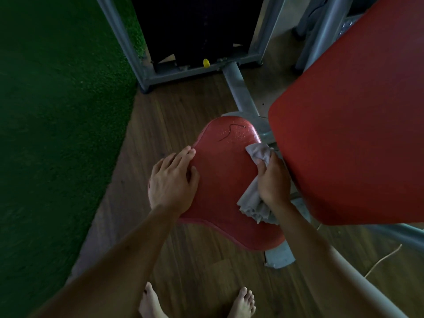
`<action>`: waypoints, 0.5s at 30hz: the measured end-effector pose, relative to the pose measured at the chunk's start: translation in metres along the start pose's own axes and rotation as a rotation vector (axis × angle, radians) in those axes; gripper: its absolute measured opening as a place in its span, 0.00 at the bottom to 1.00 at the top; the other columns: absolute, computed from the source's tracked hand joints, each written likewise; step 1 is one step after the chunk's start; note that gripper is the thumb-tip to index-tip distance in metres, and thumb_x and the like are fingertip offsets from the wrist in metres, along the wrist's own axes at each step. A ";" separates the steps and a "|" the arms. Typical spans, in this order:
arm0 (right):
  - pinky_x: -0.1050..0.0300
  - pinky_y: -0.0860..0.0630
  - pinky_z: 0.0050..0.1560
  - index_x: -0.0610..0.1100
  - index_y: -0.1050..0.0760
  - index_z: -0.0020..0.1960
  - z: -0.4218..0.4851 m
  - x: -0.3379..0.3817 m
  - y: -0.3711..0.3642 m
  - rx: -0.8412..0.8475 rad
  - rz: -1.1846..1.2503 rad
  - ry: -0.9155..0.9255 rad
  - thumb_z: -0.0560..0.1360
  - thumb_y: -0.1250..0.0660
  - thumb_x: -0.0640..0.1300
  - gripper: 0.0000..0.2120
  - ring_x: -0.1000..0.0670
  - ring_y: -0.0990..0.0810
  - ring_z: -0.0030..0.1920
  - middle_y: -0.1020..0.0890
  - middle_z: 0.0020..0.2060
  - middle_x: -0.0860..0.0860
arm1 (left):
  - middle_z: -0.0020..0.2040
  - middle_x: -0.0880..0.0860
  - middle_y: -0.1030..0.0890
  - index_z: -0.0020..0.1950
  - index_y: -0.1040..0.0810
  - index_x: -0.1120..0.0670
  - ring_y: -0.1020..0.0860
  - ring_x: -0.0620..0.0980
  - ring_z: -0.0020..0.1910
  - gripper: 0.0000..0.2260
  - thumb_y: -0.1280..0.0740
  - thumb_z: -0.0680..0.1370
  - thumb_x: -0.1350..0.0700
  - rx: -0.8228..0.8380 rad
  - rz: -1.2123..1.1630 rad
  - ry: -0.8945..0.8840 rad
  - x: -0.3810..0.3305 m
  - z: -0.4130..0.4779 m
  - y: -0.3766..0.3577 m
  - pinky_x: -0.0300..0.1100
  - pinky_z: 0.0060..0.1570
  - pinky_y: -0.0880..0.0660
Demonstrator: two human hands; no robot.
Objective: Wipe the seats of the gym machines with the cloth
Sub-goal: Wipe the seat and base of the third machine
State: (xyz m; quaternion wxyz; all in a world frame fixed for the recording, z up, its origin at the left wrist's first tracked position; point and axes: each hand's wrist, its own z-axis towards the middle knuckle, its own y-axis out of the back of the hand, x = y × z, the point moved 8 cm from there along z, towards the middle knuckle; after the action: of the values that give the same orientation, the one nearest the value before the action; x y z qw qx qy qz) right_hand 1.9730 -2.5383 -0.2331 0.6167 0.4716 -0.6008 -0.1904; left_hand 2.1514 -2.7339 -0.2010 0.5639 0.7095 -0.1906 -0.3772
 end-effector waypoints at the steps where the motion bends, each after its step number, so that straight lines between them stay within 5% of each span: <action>1: 0.58 0.31 0.59 0.39 0.36 0.76 0.001 0.004 0.000 -0.007 -0.002 0.006 0.83 0.40 0.49 0.24 0.44 0.24 0.66 0.23 0.65 0.41 | 0.75 0.42 0.30 0.74 0.30 0.45 0.32 0.47 0.74 0.21 0.43 0.81 0.46 0.016 0.000 0.008 0.000 0.001 -0.001 0.49 0.74 0.38; 6: 0.57 0.30 0.60 0.40 0.39 0.78 0.002 0.010 0.001 -0.036 -0.005 0.025 0.83 0.40 0.48 0.26 0.45 0.24 0.66 0.24 0.67 0.41 | 0.73 0.45 0.27 0.72 0.32 0.49 0.35 0.48 0.76 0.22 0.41 0.78 0.46 0.121 0.000 0.020 -0.006 0.013 -0.005 0.56 0.70 0.35; 11: 0.54 0.29 0.59 0.42 0.41 0.79 0.028 0.022 -0.008 0.015 -0.027 0.017 0.84 0.44 0.50 0.25 0.43 0.24 0.66 0.25 0.68 0.41 | 0.78 0.43 0.35 0.78 0.38 0.46 0.45 0.50 0.80 0.23 0.45 0.82 0.48 0.098 0.024 -0.054 -0.009 0.010 -0.004 0.51 0.77 0.42; 15: 0.49 0.29 0.57 0.43 0.37 0.76 0.067 0.036 -0.017 0.042 -0.058 -0.037 0.85 0.46 0.50 0.22 0.40 0.23 0.64 0.22 0.64 0.40 | 0.78 0.40 0.36 0.78 0.36 0.44 0.44 0.48 0.80 0.21 0.45 0.84 0.50 0.058 0.019 -0.059 -0.009 0.010 -0.003 0.46 0.75 0.42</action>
State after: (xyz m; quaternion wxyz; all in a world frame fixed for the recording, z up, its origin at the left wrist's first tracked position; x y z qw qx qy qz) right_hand 1.9247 -2.5995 -0.2380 0.5896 0.4981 -0.6021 -0.2043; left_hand 2.1376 -2.7340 -0.2014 0.5409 0.7122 -0.2249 -0.3867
